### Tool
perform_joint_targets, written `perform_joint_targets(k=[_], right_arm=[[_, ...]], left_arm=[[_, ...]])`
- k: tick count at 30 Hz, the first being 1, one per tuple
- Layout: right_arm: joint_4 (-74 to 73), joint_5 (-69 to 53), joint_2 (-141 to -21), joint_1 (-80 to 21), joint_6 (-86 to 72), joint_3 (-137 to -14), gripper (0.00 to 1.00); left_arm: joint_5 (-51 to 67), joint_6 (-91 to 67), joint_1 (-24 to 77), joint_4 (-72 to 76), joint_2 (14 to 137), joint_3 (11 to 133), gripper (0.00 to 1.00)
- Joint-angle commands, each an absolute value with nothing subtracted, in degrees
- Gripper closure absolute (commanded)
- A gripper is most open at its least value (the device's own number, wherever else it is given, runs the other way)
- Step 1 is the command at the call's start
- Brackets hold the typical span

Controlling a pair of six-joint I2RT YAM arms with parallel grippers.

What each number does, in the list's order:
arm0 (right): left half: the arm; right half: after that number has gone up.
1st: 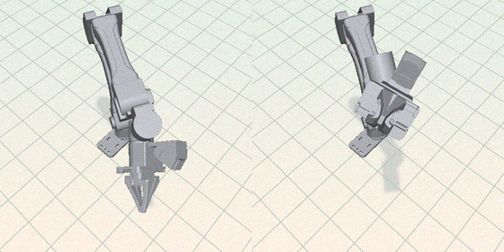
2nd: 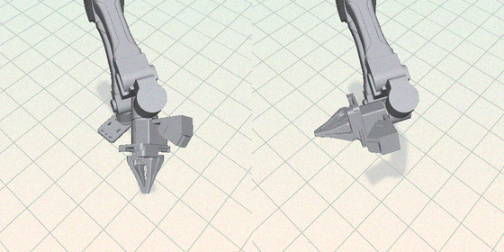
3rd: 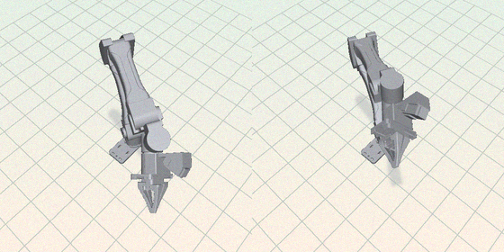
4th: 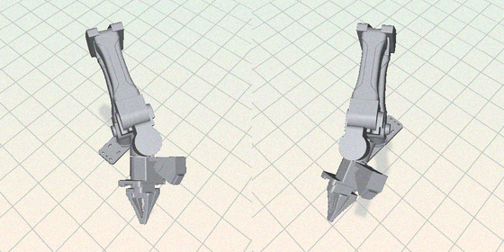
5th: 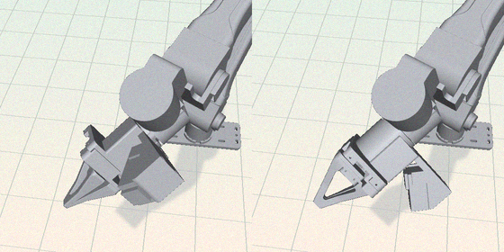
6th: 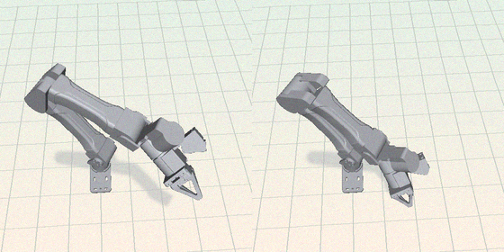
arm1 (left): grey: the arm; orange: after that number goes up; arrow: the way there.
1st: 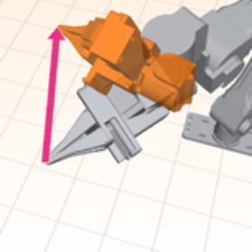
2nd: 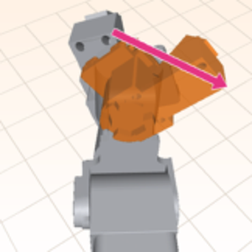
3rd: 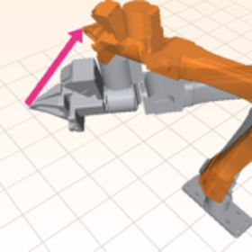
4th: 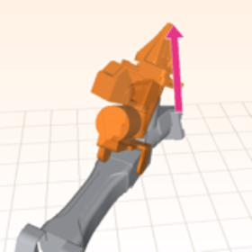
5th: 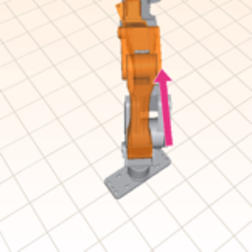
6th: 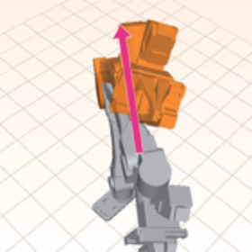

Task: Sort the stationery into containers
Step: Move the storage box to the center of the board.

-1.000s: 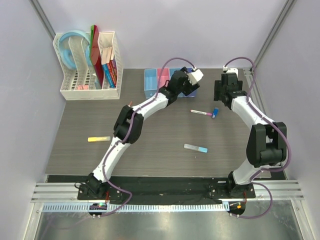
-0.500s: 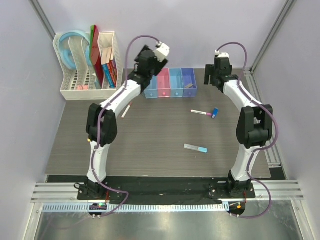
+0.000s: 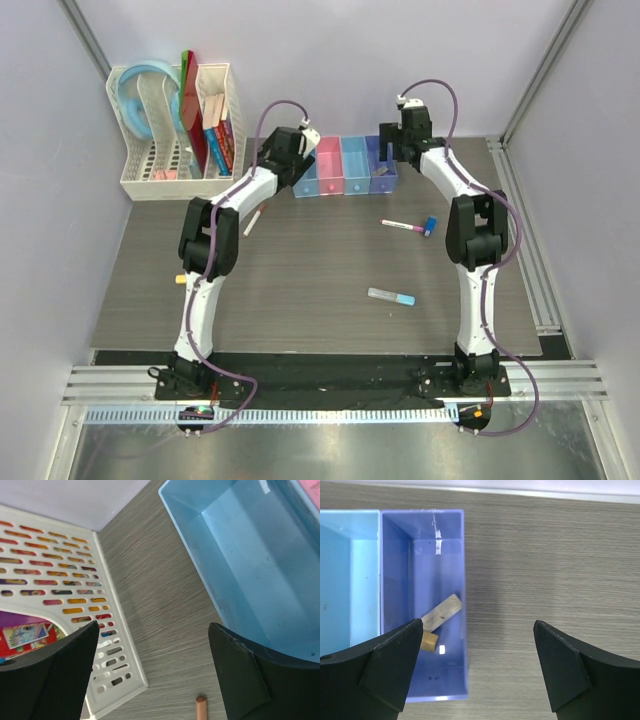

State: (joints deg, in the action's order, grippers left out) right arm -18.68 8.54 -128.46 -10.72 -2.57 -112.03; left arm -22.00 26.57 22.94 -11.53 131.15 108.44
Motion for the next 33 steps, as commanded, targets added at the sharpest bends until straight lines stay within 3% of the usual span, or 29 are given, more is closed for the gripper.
perform_joint_targets(k=[1, 15, 33], right_arm=[[-18.63, 7.47, -131.03, -10.99, -0.62, -116.36, 0.02], [-17.84, 11.77, -132.98, -13.89, 3.52, -111.53, 0.02], [-17.23, 12.83, -132.01, -15.29, 3.87, -107.4, 0.02]], left_arm=[[-19.78, 26.02, 23.29, -12.74, 131.31, 110.74, 0.1], [-23.81, 24.09, 23.2, -10.46, 129.03, 110.48, 0.09], [-15.91, 14.41, 23.99, -5.62, 120.14, 103.8, 0.09]])
